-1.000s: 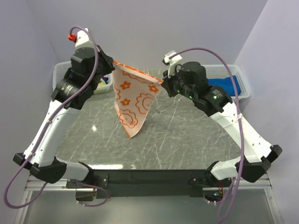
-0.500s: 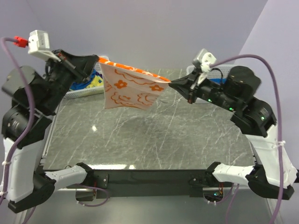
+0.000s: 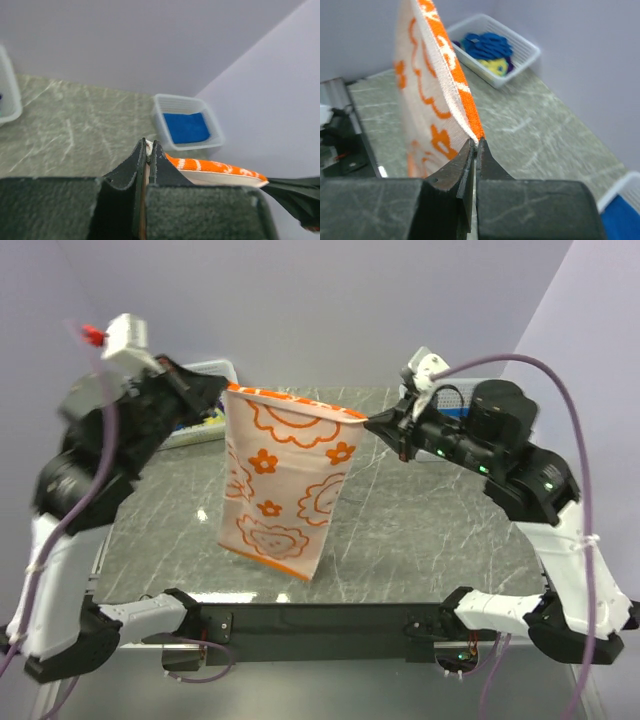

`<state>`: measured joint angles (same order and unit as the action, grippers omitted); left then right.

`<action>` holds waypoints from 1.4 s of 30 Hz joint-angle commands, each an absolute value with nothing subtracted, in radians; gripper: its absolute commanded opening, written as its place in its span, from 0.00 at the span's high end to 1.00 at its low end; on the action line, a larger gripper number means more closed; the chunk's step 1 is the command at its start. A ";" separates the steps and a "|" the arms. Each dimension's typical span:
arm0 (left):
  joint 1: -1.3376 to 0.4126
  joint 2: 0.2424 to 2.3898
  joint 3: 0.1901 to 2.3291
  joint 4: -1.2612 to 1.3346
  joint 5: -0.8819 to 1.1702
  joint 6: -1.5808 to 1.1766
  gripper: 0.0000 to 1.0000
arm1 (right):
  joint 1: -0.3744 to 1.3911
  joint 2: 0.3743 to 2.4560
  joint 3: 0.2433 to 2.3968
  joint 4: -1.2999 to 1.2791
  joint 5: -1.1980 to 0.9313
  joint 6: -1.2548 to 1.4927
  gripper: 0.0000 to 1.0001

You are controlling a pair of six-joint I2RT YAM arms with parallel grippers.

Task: Fold and stack the towels
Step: Flatten out the crumpled towel, then fold the towel

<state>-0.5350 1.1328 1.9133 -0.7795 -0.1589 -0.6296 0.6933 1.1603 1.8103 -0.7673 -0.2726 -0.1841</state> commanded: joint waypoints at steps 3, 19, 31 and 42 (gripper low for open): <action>-0.490 1.345 1.774 -0.689 -0.289 -0.647 1.00 | 0.583 1.290 1.674 -0.721 -0.136 -0.169 1.00; -0.327 2.154 2.023 -0.359 0.043 -0.635 1.00 | 0.328 1.821 1.683 -0.457 -0.045 -0.291 1.00; -0.295 2.070 1.869 -0.409 0.170 -0.655 1.00 | 0.341 1.801 1.571 -0.528 -0.173 -0.255 1.00; -0.295 1.742 1.461 -0.483 0.161 -0.683 1.00 | 0.454 1.614 1.318 -0.617 -0.285 -0.128 1.00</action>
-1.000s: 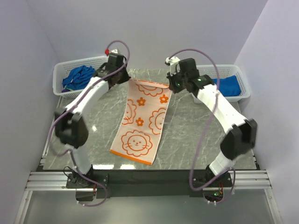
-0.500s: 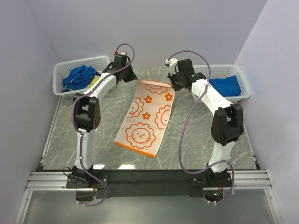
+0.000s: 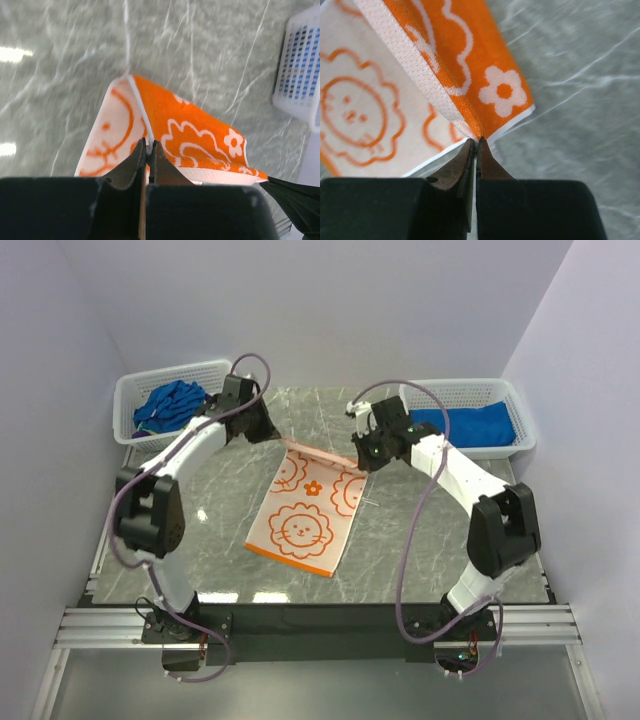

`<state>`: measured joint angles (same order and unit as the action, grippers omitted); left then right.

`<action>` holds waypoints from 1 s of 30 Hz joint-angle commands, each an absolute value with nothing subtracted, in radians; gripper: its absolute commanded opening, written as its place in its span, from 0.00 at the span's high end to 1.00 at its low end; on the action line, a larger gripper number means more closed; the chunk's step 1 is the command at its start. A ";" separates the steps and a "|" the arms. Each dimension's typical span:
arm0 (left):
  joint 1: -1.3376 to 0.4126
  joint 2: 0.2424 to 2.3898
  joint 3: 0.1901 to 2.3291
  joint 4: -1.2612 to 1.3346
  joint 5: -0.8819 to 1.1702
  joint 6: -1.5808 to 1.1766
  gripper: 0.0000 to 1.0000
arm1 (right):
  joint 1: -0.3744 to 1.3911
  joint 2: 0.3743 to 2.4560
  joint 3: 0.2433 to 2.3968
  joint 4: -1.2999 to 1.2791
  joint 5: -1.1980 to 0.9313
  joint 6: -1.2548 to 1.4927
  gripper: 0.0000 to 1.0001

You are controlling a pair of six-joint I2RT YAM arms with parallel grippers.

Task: Fold and stack the towels
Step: Fold the towel

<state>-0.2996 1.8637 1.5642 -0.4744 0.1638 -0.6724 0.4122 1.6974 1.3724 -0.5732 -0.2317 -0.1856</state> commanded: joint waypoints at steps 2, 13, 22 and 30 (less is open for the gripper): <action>-0.295 1.691 1.386 -0.480 0.160 -0.687 1.00 | 0.486 1.589 1.272 -0.630 -0.288 -0.098 1.00; -0.295 1.355 0.914 -0.502 0.088 -0.695 1.00 | 0.733 1.514 1.085 -0.663 -0.273 -0.002 1.00; -0.295 1.284 0.747 -0.448 0.109 -0.722 1.00 | 0.801 1.543 1.012 -0.623 -0.255 0.063 1.00; -0.296 1.290 0.670 -0.428 0.104 -0.726 1.00 | 0.816 1.597 0.979 -0.589 -0.302 0.087 1.00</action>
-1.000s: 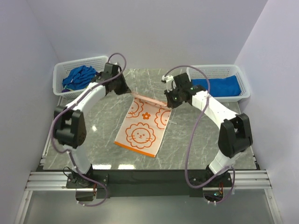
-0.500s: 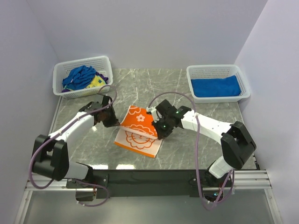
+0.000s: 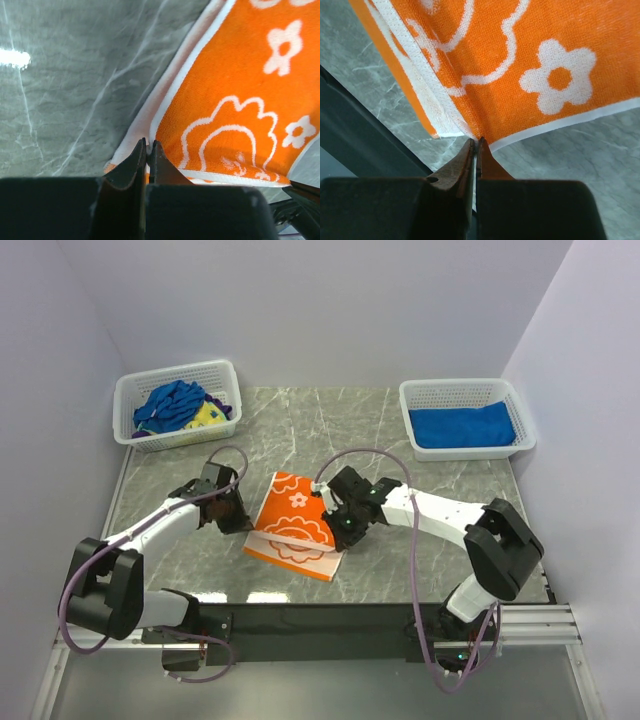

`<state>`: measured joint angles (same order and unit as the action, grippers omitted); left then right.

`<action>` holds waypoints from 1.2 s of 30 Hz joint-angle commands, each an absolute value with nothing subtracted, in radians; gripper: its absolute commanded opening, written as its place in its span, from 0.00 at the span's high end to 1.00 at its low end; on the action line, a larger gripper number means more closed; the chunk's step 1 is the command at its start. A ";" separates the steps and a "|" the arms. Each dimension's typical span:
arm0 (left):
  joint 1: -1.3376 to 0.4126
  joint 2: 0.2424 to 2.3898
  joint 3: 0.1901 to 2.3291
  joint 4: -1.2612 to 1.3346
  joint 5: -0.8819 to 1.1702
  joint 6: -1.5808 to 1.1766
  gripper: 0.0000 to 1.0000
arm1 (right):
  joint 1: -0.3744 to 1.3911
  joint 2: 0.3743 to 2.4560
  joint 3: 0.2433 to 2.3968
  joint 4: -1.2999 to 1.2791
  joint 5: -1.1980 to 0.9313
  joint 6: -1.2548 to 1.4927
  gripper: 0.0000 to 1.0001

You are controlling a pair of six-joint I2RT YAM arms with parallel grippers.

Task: Fold and stack the towels
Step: Fold the towel

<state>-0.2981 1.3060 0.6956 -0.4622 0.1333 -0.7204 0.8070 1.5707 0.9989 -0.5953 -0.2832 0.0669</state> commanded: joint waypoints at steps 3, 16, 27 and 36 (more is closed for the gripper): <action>-0.299 1.313 0.650 -0.396 0.114 -0.738 1.00 | 0.822 1.627 0.963 -0.565 -0.325 0.097 1.00; -0.311 1.388 0.646 -0.319 0.091 -0.778 1.00 | 0.789 1.752 0.960 -0.502 -0.249 0.121 1.00; -0.311 1.488 0.793 -0.299 0.068 -0.772 1.00 | 0.696 1.704 1.014 -0.552 -0.199 0.078 1.00; -0.311 1.371 0.897 -0.451 0.060 -0.727 1.00 | 0.727 1.548 1.043 -0.641 -0.169 0.095 1.00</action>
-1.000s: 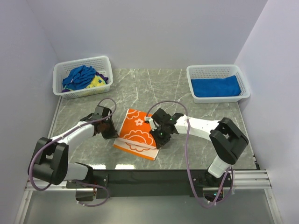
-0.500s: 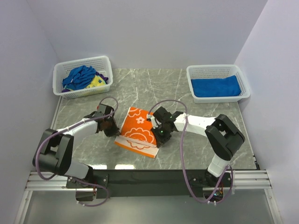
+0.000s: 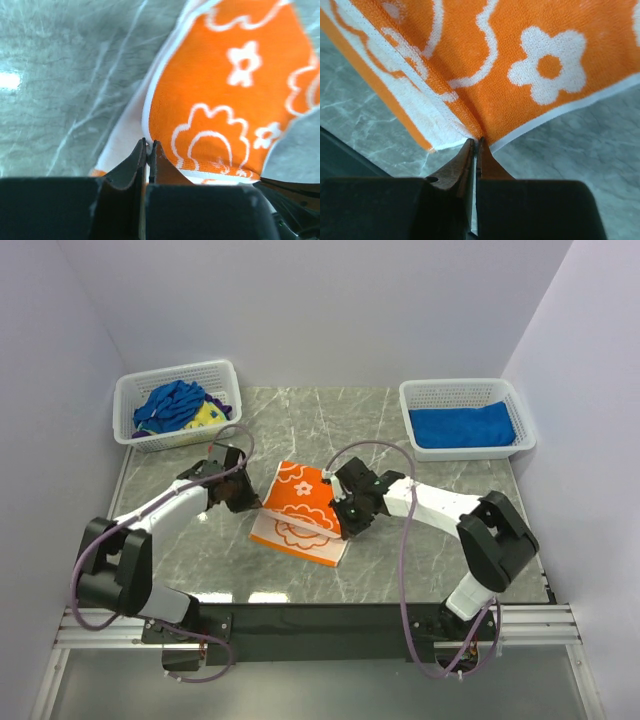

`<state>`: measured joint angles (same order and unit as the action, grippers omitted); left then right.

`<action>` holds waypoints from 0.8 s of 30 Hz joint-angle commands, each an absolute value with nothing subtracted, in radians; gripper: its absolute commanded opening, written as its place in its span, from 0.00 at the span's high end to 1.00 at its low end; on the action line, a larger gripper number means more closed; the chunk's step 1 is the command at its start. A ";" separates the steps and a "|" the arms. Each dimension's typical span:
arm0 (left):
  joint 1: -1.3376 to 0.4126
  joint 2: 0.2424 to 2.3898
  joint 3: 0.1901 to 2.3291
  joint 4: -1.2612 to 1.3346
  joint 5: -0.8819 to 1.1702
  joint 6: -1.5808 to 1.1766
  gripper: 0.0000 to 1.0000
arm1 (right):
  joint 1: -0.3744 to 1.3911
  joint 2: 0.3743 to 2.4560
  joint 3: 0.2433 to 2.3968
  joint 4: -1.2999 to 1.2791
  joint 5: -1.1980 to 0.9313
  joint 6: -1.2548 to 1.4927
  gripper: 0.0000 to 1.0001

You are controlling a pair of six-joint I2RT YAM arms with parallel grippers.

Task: Fold and stack the towels
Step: Fold the towel

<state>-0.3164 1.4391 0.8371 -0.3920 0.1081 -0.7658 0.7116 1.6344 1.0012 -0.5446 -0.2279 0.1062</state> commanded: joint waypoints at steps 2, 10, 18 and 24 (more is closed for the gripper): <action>-0.311 1.349 0.914 -0.482 0.060 -0.723 1.00 | 0.736 1.526 1.054 -0.655 -0.170 0.100 1.00; -0.313 1.263 0.865 -0.551 0.086 -0.715 1.00 | 0.833 1.477 1.020 -0.669 -0.190 0.149 1.00; -0.313 1.212 0.686 -0.489 0.101 -0.749 1.00 | 0.854 1.523 0.928 -0.586 -0.239 0.183 1.00; -0.316 1.265 0.598 -0.405 0.080 -0.772 1.00 | 0.864 1.615 0.907 -0.531 -0.276 0.195 1.00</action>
